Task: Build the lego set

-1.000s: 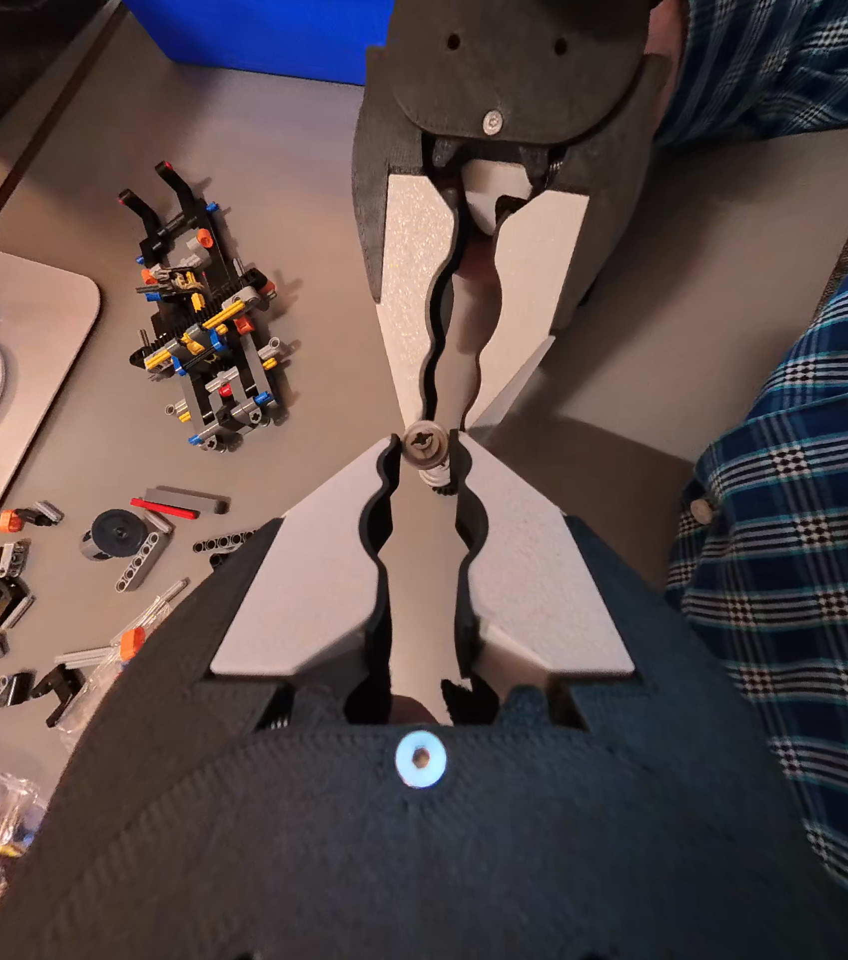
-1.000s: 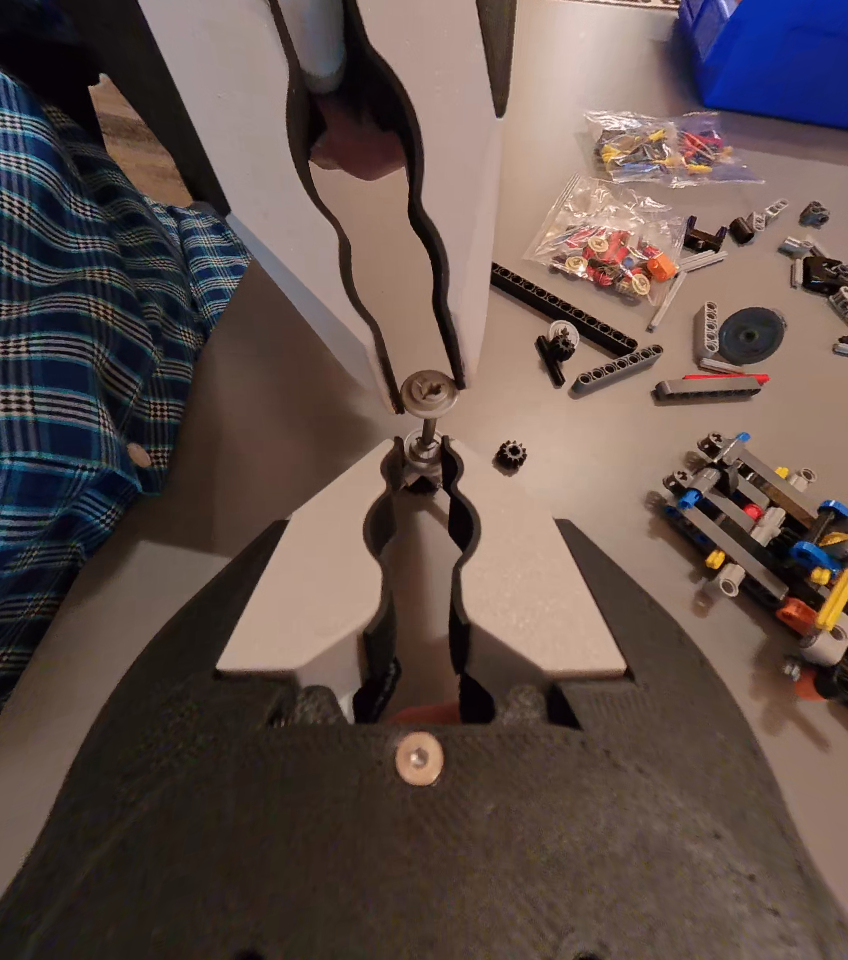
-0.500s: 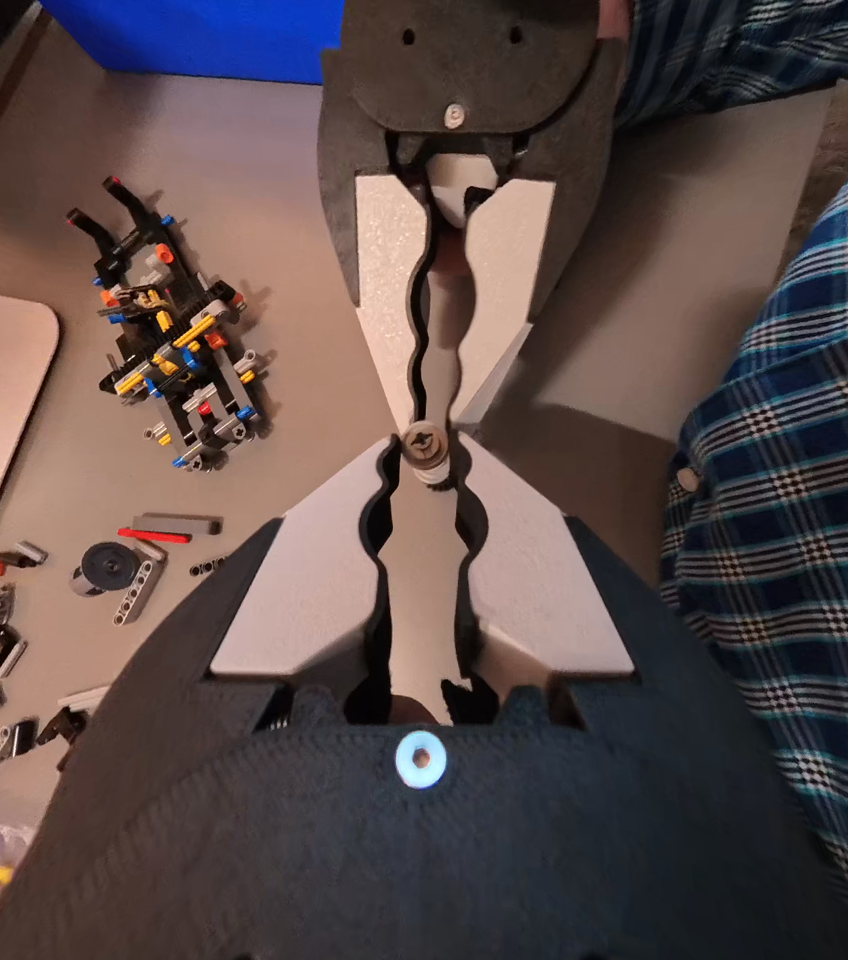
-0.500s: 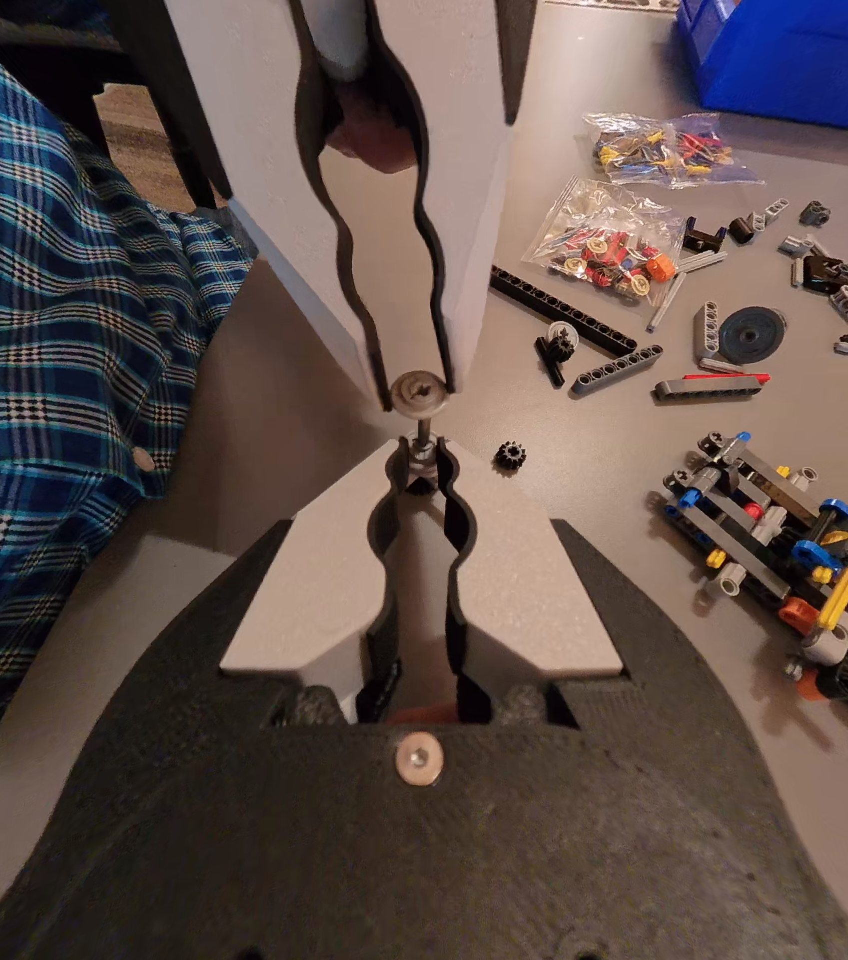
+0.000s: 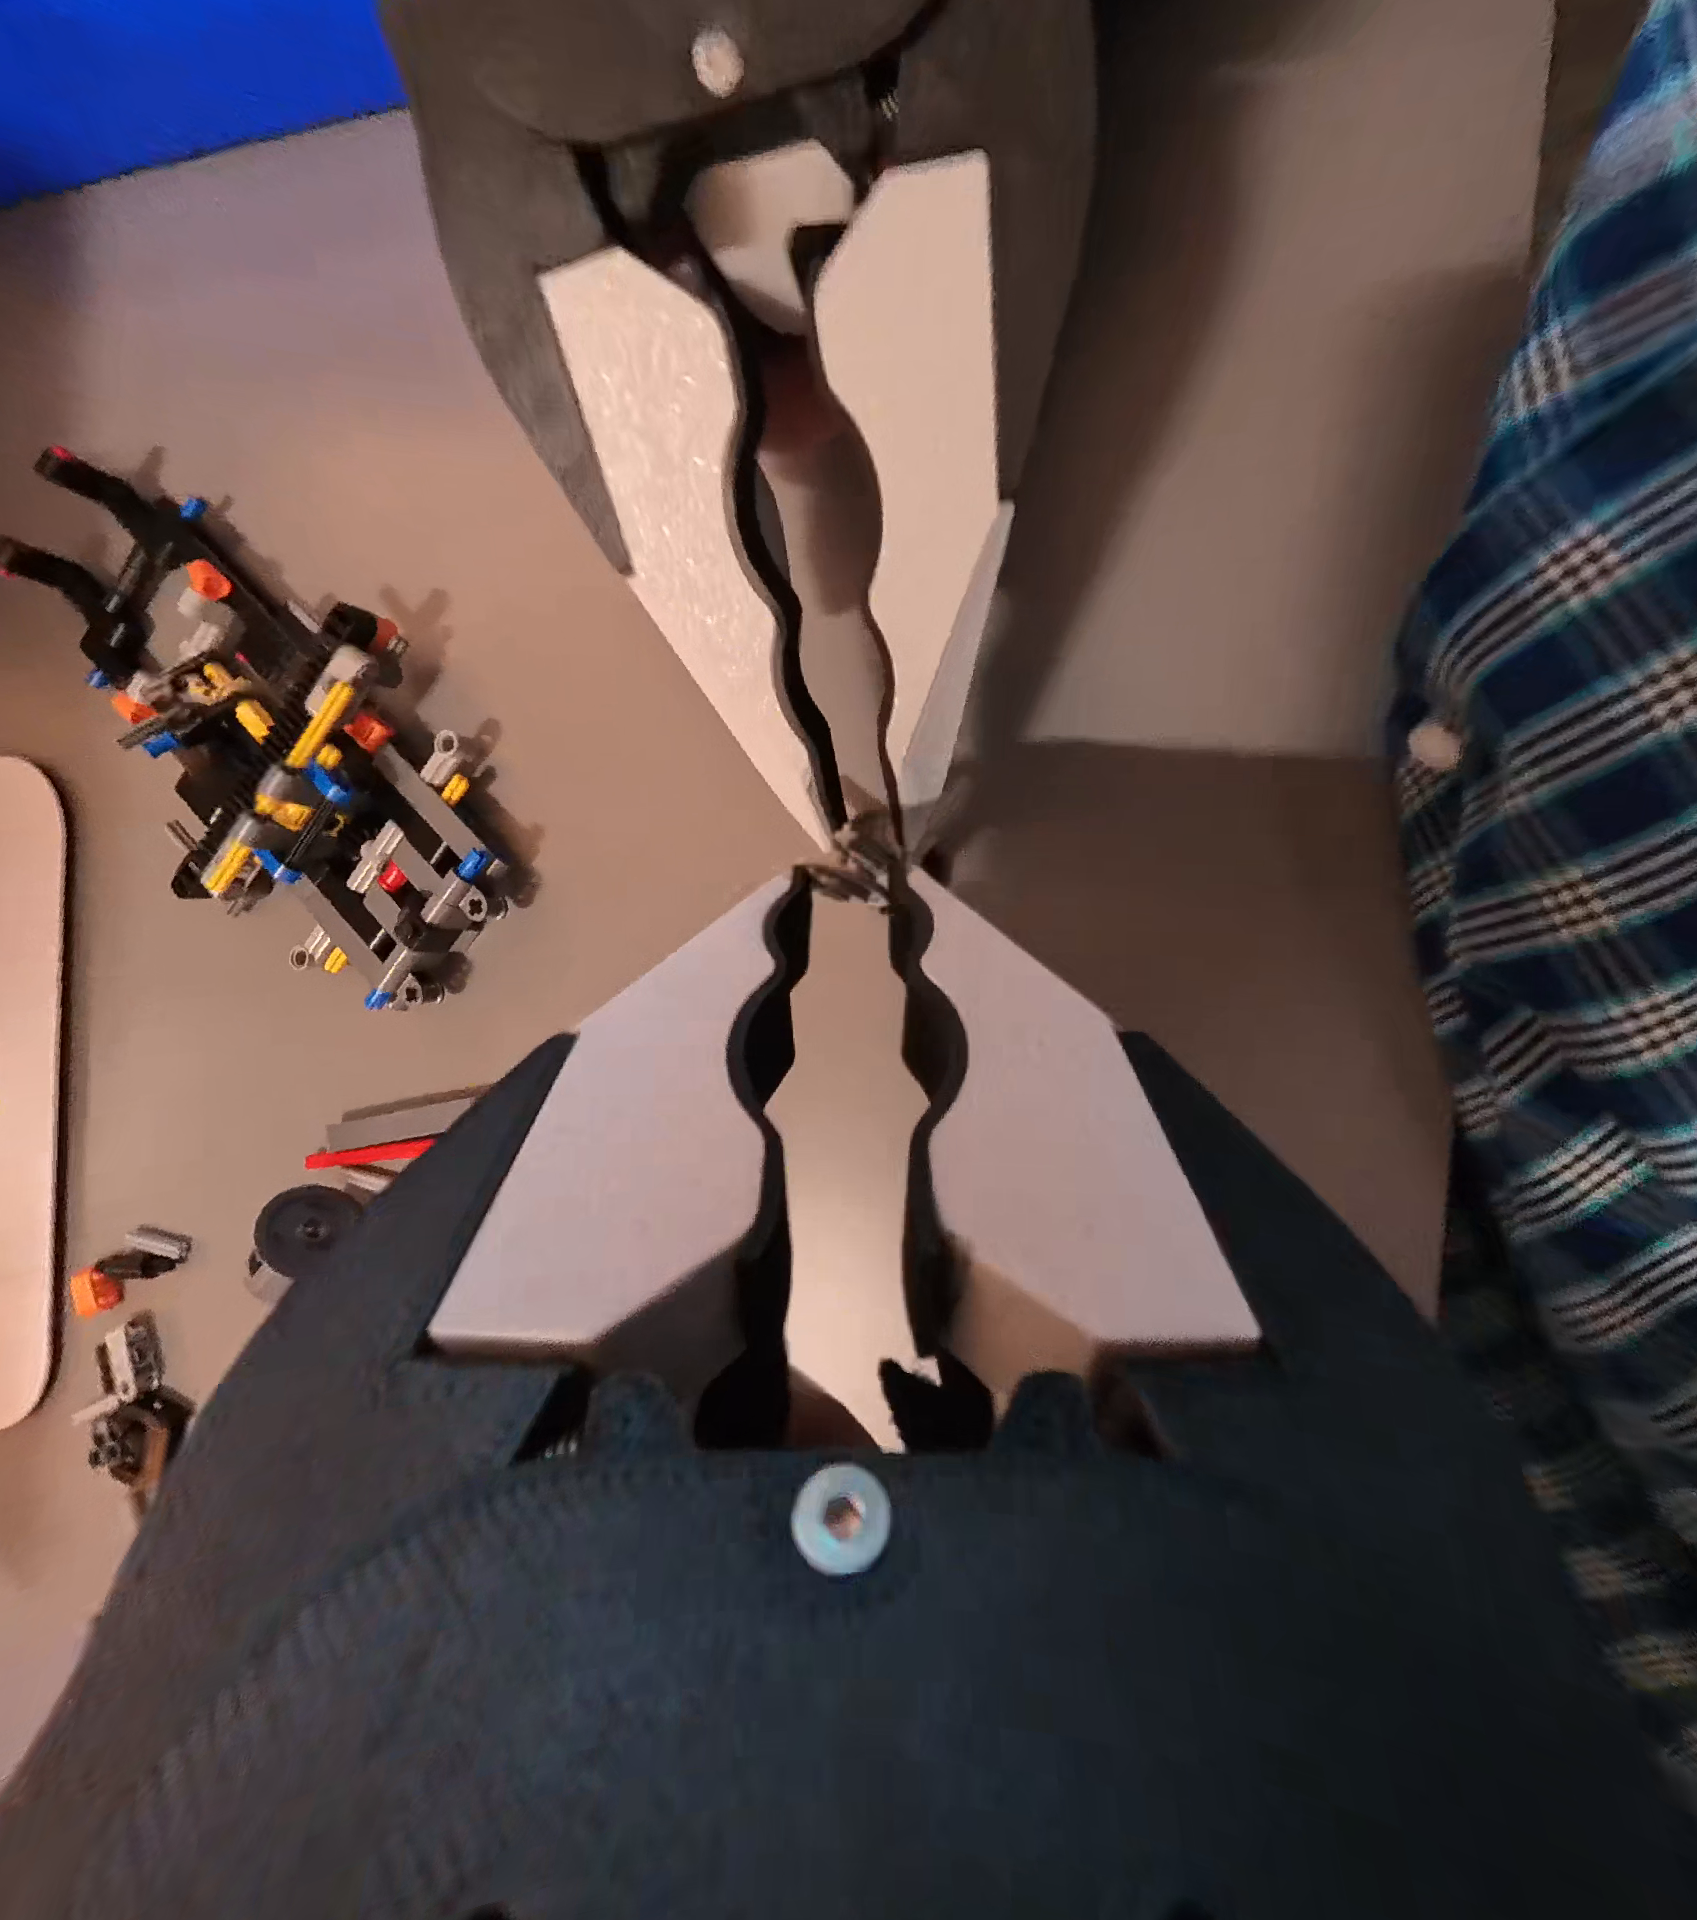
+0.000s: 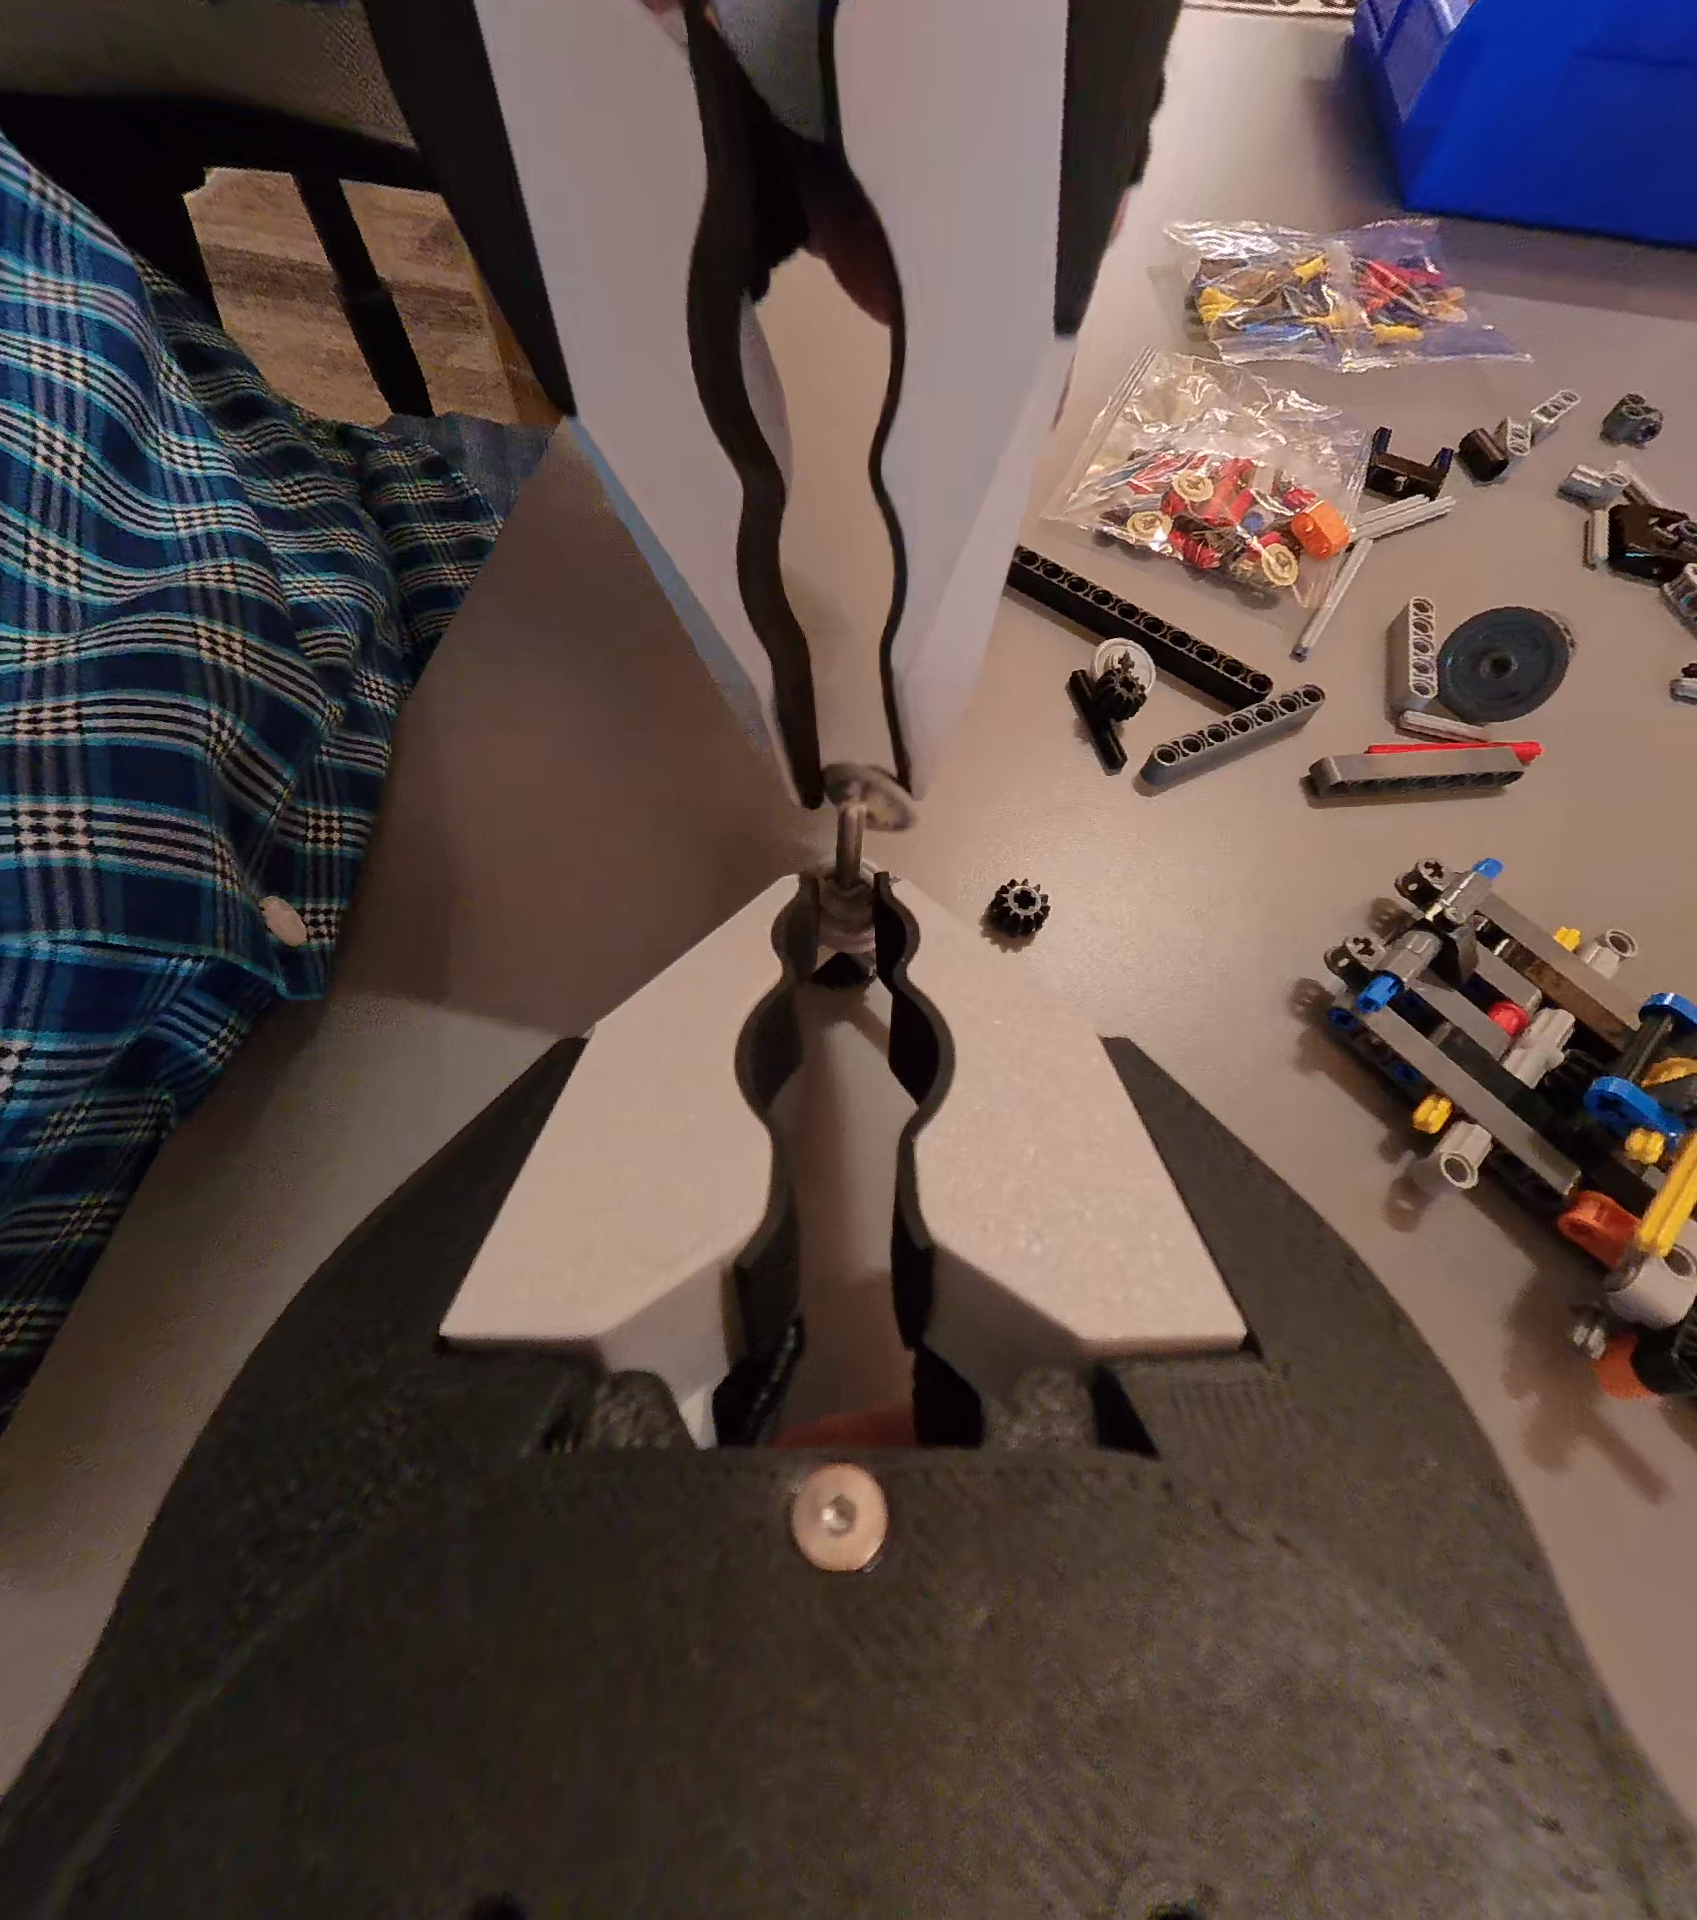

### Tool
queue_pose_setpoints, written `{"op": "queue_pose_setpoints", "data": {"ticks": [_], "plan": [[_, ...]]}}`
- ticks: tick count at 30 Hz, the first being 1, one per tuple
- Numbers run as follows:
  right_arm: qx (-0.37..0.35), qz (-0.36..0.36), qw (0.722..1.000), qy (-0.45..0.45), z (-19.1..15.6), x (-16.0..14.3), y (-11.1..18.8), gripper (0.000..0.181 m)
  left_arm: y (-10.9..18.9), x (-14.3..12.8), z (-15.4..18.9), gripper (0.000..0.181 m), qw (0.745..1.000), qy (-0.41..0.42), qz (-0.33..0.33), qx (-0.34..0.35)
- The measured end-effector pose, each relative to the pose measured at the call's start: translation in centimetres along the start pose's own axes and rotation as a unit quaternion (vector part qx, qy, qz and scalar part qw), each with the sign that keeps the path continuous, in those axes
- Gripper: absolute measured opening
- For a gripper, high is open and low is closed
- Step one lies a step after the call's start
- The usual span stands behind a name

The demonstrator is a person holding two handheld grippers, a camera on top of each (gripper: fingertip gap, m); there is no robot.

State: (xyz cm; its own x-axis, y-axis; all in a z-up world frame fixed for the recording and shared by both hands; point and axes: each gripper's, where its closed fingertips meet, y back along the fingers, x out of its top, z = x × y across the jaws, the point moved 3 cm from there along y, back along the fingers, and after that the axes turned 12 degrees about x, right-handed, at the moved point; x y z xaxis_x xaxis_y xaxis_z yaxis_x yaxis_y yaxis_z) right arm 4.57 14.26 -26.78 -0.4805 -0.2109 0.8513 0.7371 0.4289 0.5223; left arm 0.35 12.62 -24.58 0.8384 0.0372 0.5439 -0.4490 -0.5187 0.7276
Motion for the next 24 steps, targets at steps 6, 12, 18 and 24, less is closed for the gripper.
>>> {"op": "queue_pose_setpoints", "data": {"ticks": [6,12,18,24], "plan": [[0.0,0.0,1.0,0.001,0.0,0.0,0.0,0.007,0.1,0.1,-0.4,0.012,1.0,-0.015,0.011,-0.016],[0.003,0.001,1.0,-0.001,-0.1,0.0,0.0,0.007,-0.1,0.1,-0.1,0.012,0.999,-0.003,0.03,-0.011],[0.001,0.0,1.0,0.0,0.0,0.1,0.0,0.007,0.6,0.7,-0.3,0.012,0.999,-0.026,0.026,0.007],[-0.001,0.0,1.0,0.001,0.0,0.1,0.0,0.007,0.8,1.3,0.0,0.011,0.999,-0.042,0.019,0.015]]}}
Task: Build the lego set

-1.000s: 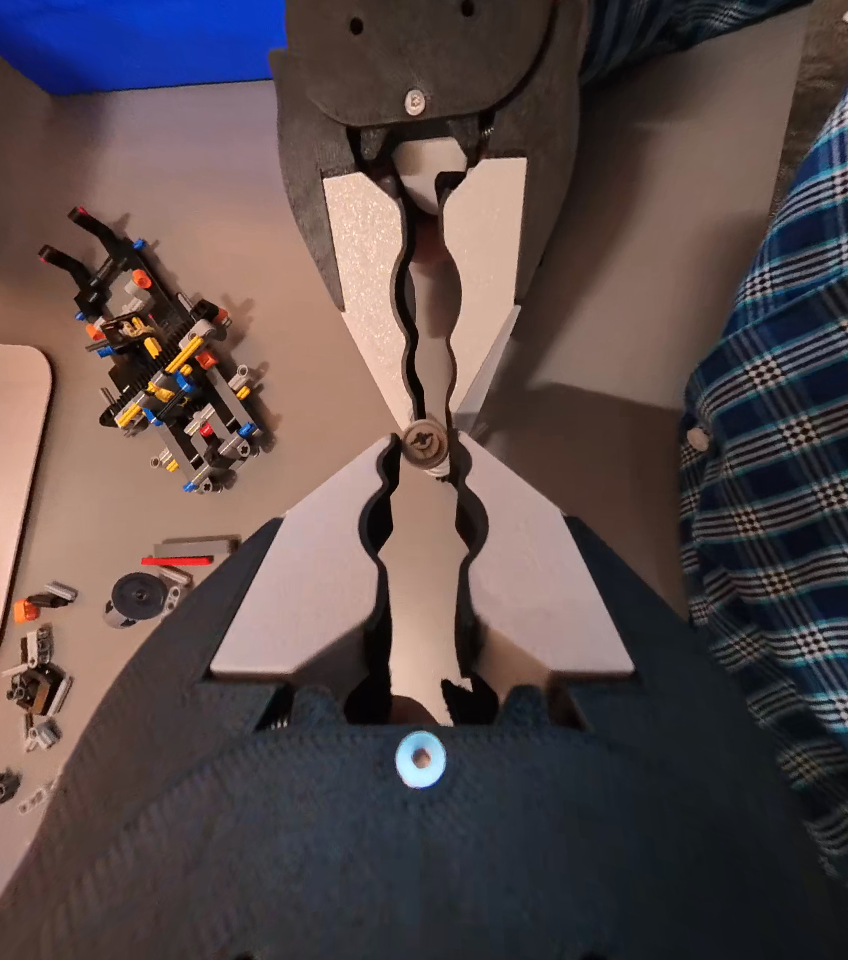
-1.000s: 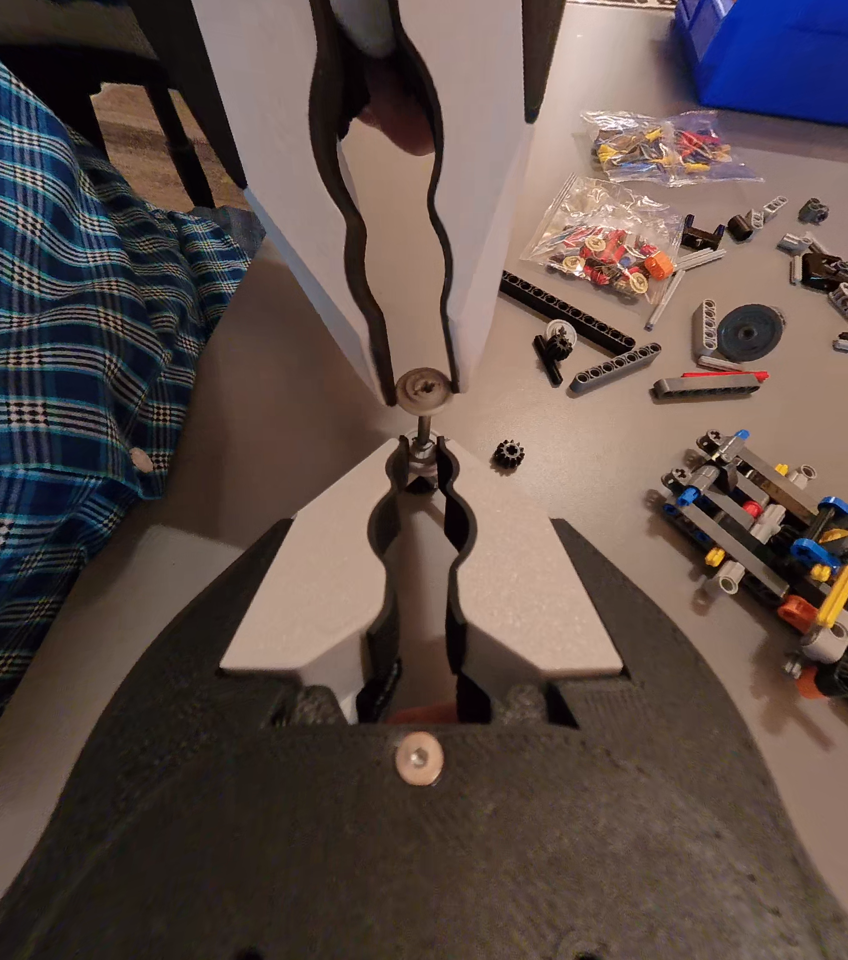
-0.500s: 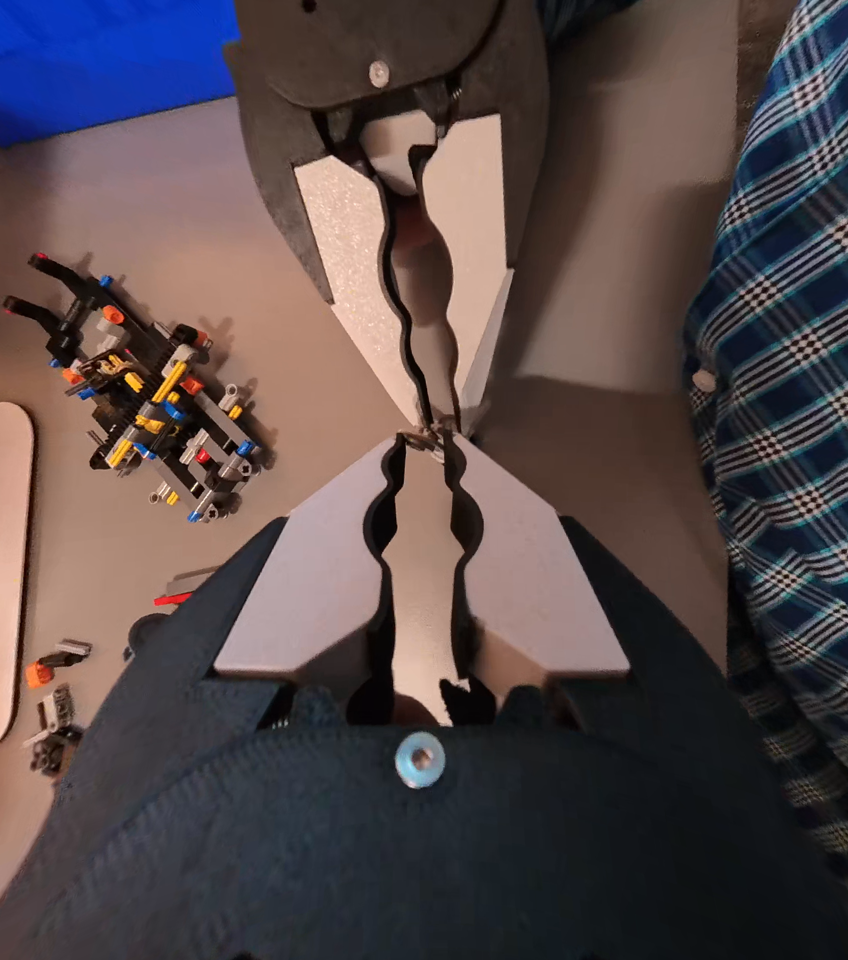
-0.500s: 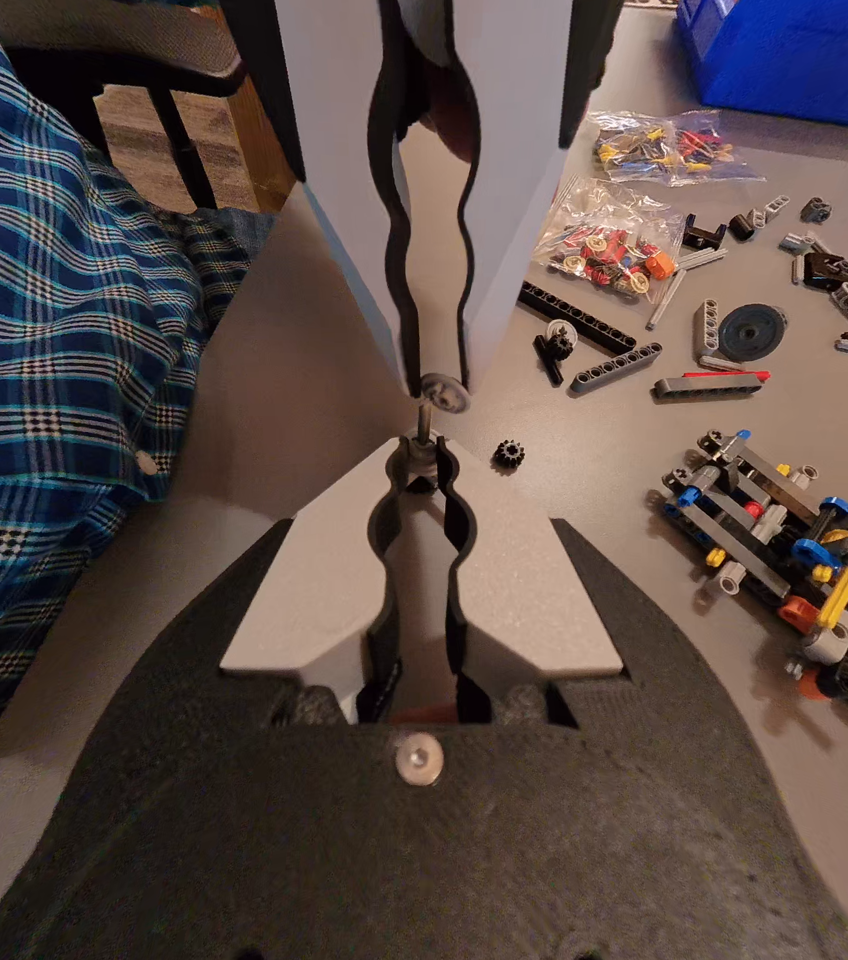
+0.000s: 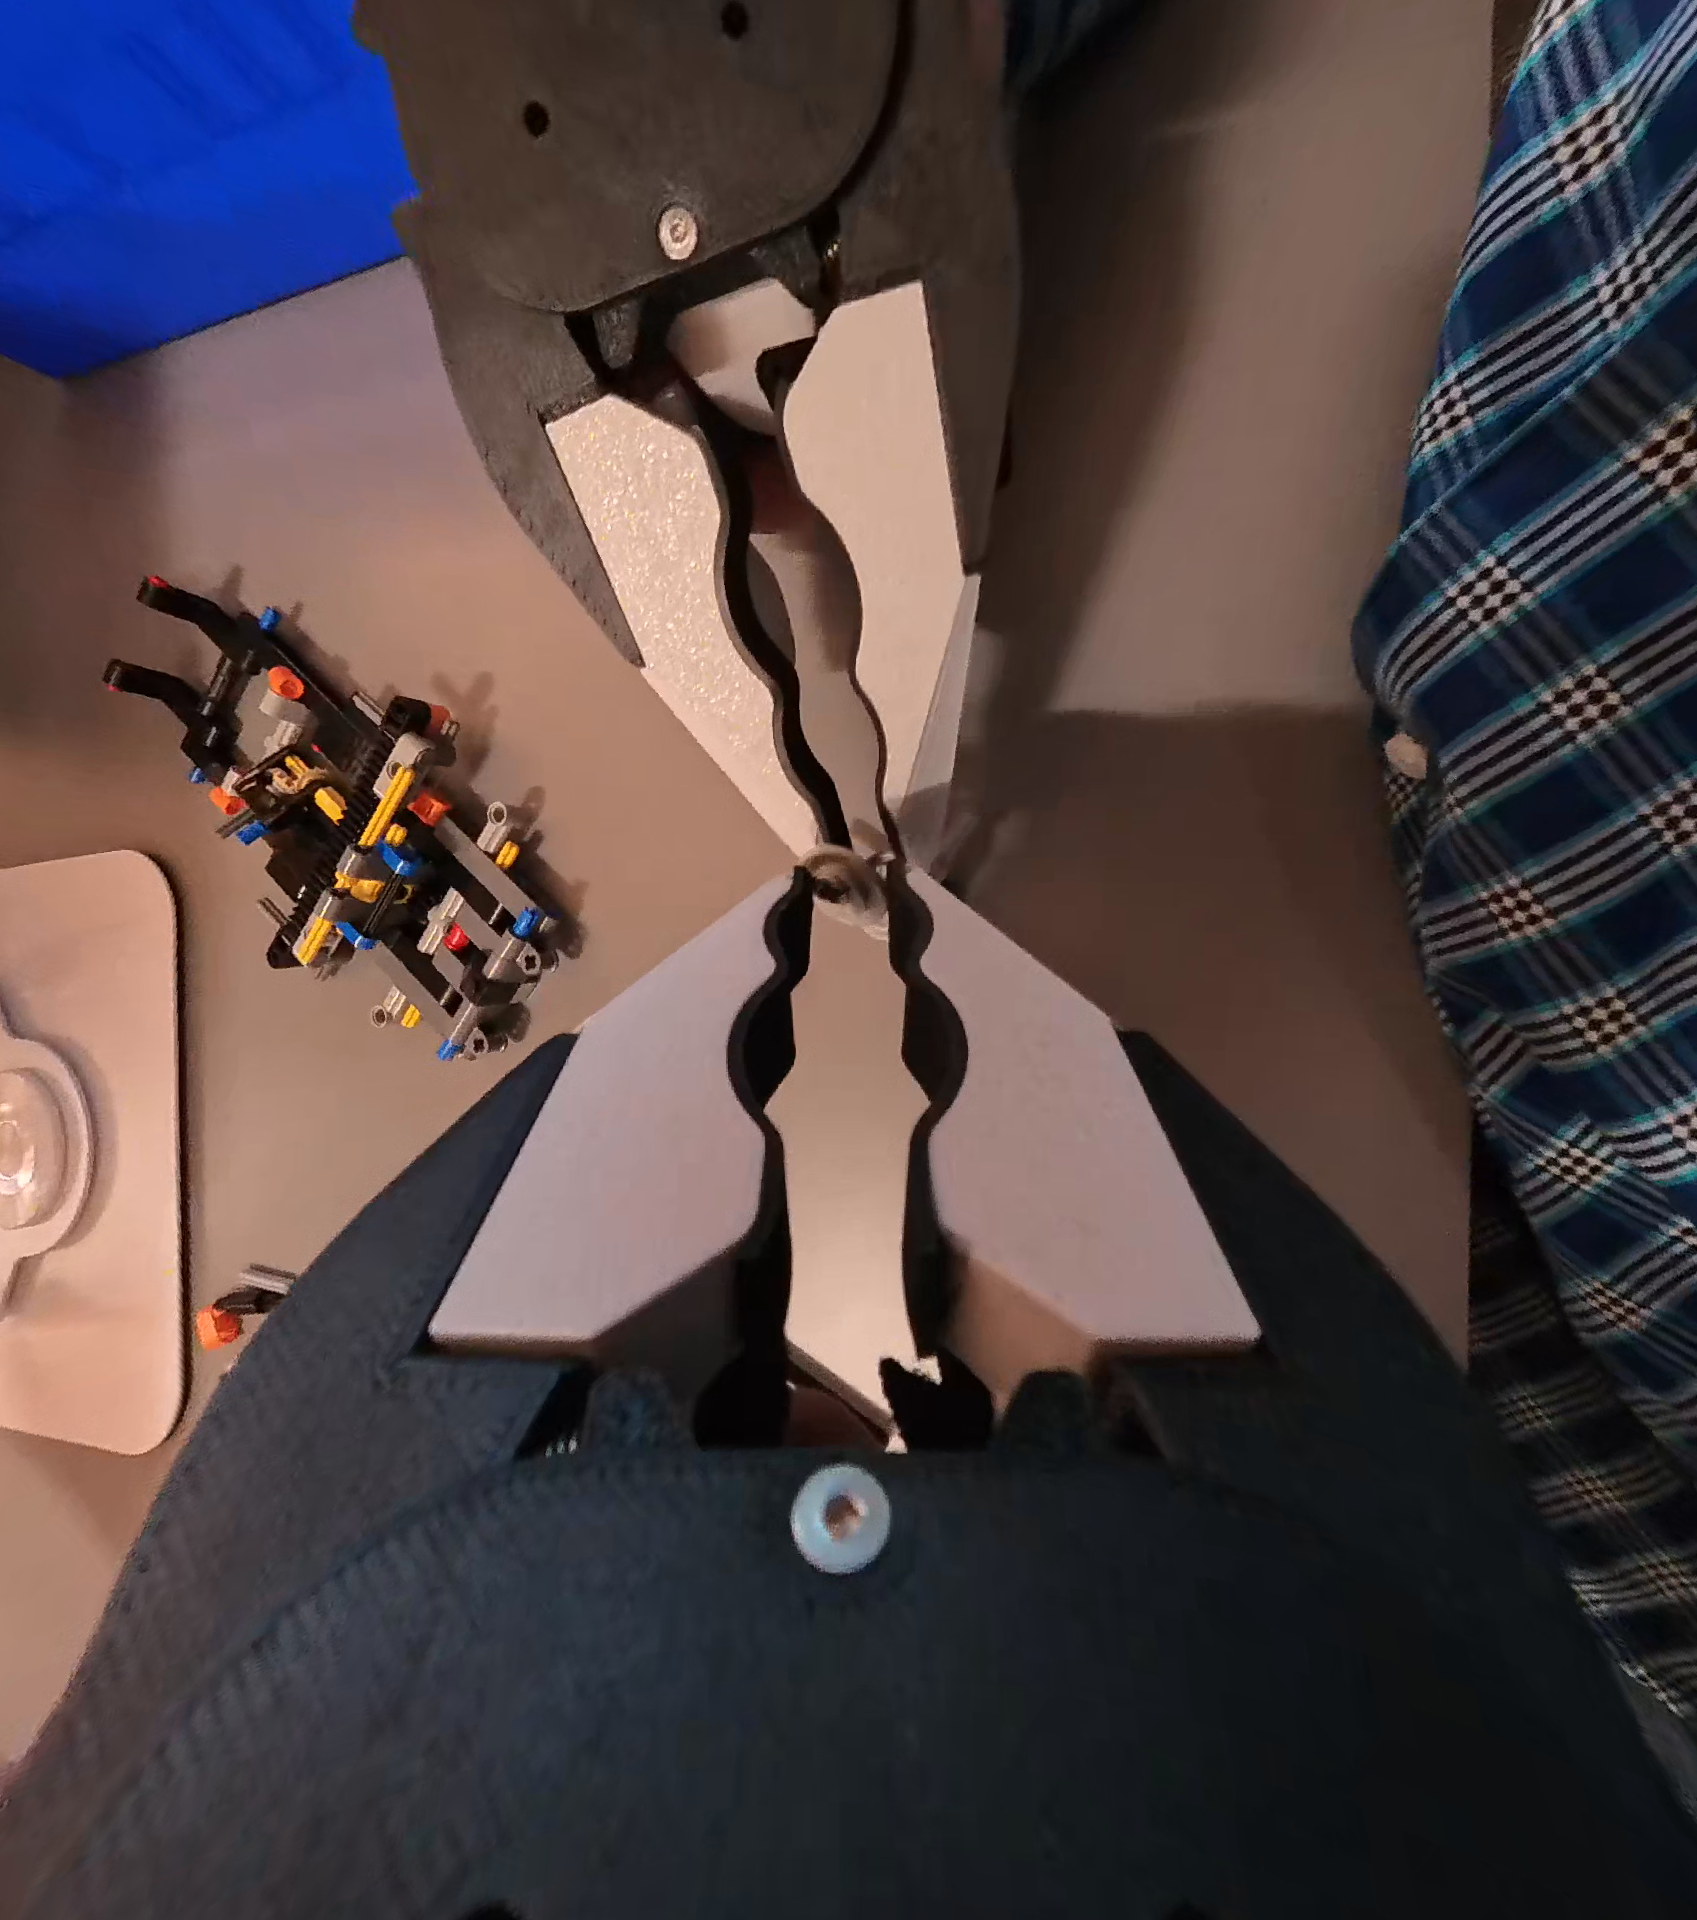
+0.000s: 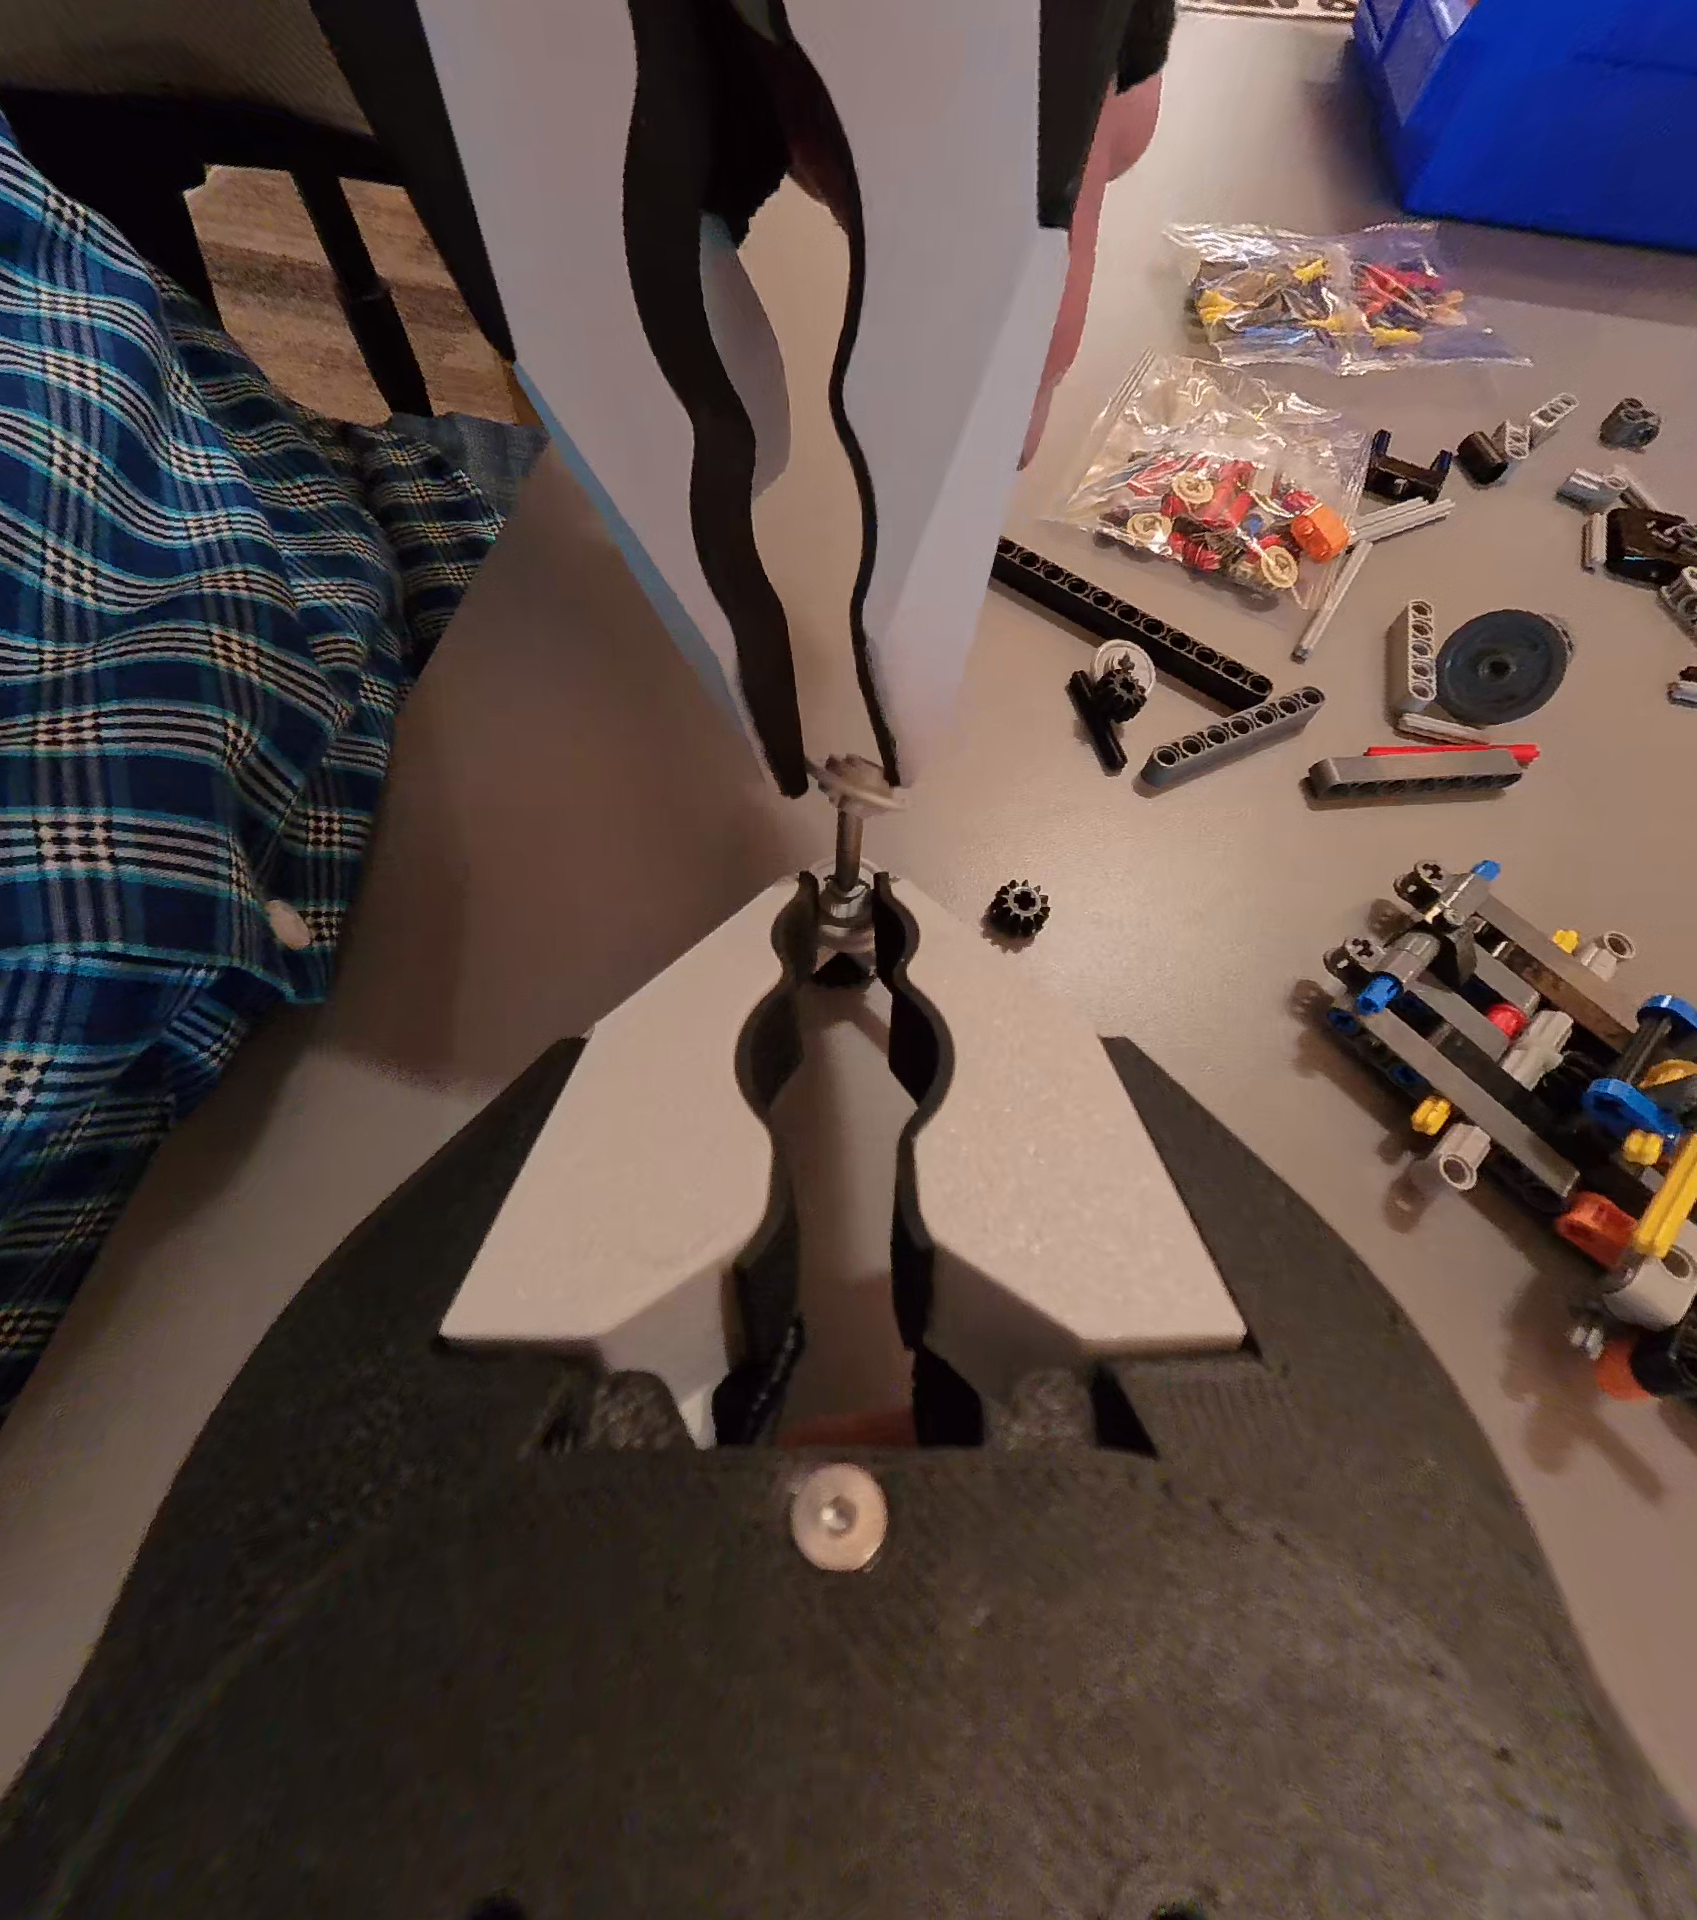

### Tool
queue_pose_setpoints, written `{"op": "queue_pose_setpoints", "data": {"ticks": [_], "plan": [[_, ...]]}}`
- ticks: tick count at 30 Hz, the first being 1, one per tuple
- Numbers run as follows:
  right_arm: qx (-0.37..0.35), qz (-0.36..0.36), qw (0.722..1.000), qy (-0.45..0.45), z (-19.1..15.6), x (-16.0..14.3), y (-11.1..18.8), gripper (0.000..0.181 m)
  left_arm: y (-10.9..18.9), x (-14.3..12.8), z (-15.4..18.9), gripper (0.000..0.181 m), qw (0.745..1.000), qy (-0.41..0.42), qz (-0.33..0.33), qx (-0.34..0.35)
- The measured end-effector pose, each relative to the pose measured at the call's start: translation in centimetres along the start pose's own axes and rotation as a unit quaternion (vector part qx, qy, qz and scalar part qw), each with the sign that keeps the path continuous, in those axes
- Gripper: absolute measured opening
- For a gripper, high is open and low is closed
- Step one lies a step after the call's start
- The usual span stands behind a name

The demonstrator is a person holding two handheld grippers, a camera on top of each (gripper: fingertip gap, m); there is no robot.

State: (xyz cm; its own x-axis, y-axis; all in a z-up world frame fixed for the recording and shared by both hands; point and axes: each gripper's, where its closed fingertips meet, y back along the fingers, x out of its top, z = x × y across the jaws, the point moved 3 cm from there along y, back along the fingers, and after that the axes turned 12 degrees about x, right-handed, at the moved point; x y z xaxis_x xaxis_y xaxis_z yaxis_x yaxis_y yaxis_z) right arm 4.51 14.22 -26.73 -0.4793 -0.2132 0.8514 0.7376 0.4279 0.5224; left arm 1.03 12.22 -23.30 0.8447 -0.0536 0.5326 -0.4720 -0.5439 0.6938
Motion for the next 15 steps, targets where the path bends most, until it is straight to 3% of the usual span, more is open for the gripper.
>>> {"op": "queue_pose_setpoints", "data": {"ticks": [15], "plan": [[0.0,0.0,1.0,0.0,0.06,0.01,-0.07,0.007,-0.29,0.51,0.26,0.011,0.999,-0.029,-0.007,0.016]]}}
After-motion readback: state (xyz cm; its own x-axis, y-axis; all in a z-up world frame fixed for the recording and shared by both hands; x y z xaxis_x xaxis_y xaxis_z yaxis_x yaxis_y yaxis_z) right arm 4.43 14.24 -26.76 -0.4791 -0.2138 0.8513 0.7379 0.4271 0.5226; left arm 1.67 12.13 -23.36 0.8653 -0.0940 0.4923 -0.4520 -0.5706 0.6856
